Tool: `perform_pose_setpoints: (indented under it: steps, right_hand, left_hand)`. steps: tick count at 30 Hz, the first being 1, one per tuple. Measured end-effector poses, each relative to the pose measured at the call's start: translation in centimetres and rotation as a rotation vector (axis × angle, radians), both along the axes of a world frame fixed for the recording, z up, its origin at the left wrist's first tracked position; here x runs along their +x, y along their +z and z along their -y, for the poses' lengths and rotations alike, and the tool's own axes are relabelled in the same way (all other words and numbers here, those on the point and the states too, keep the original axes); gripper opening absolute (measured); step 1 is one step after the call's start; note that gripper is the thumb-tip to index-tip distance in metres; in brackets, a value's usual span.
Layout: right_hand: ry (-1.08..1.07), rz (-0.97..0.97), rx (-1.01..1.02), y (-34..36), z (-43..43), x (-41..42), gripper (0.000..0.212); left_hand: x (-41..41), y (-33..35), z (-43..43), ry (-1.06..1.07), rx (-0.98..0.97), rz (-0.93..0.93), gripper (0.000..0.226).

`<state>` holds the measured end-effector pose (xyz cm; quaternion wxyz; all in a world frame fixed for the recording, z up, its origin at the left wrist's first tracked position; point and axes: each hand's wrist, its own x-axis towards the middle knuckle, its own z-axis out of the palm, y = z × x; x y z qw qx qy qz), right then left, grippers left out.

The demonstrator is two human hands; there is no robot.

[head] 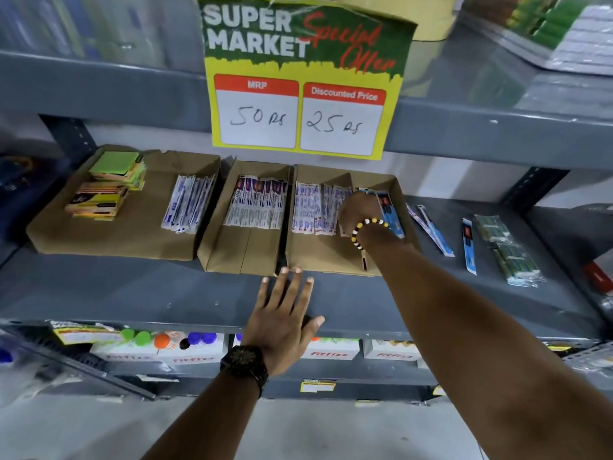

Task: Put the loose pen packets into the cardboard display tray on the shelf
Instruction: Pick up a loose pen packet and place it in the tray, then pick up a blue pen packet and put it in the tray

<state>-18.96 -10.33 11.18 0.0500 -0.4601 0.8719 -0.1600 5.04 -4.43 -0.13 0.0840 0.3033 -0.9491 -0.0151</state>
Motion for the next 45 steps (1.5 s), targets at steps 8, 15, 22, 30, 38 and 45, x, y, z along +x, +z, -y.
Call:
perform_pose_setpoints:
  steps: [8, 15, 22, 30, 38, 45]
  right_hand:
    - [-0.125, -0.179, -0.044, 2.2, -9.0, -5.5, 0.028]
    - [-0.229, -0.129, 0.068, 2.6, -16.7, -11.0, 0.027]
    - [-0.233, -0.135, 0.115, 0.1, -18.0, -14.5, 0.026]
    - [-0.216, 0.037, 0.103, -2.1, -16.9, -15.6, 0.023]
    - [-0.216, 0.114, 0.15, -3.4, -15.5, -17.5, 0.034]
    - [-0.236, 0.064, 0.07, -2.9, -16.3, -18.6, 0.024]
  left_hand:
    - [0.0, -0.2, 0.0, -0.005, 0.018, 0.001, 0.071]
    - [-1.0, 0.2, -0.6, 0.011, 0.031, -0.024, 0.075]
    - [-5.8, 0.9, -2.0, 0.035, 0.073, -0.057, 0.074]
    - [-7.0, 0.2, -2.7, 0.06, 0.02, -0.034, 0.076]
    - [-7.1, 0.3, -2.7, 0.084, -0.006, -0.004, 0.074]
    - [-7.1, 0.5, -2.8, 0.111, 0.036, 0.015, 0.076]
